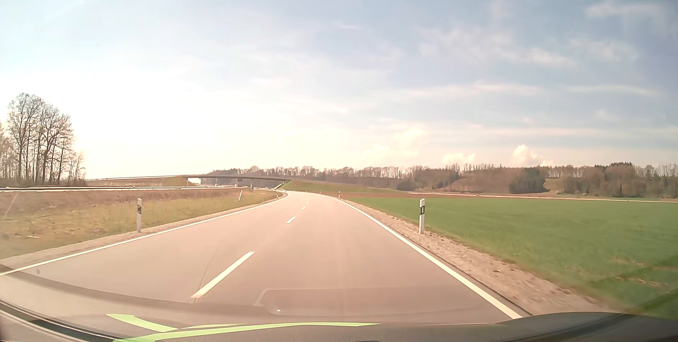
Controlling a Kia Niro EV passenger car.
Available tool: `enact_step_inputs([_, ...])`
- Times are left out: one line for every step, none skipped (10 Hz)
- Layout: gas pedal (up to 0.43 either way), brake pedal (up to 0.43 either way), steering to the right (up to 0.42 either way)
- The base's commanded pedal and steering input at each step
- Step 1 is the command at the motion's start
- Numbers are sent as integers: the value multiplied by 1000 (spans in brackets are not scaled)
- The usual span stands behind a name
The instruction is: Follow the waypoints while adhering to traffic rules and regulations
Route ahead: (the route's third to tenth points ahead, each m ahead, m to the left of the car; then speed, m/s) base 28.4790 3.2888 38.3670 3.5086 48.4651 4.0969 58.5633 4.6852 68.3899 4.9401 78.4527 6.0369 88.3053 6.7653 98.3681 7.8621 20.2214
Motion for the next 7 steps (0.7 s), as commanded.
enact_step_inputs([150, 0, -5])
enact_step_inputs([150, 0, -5])
enact_step_inputs([150, 0, -5])
enact_step_inputs([150, 0, -5])
enact_step_inputs([150, 0, -6])
enact_step_inputs([150, 0, -6])
enact_step_inputs([130, 0, -6])
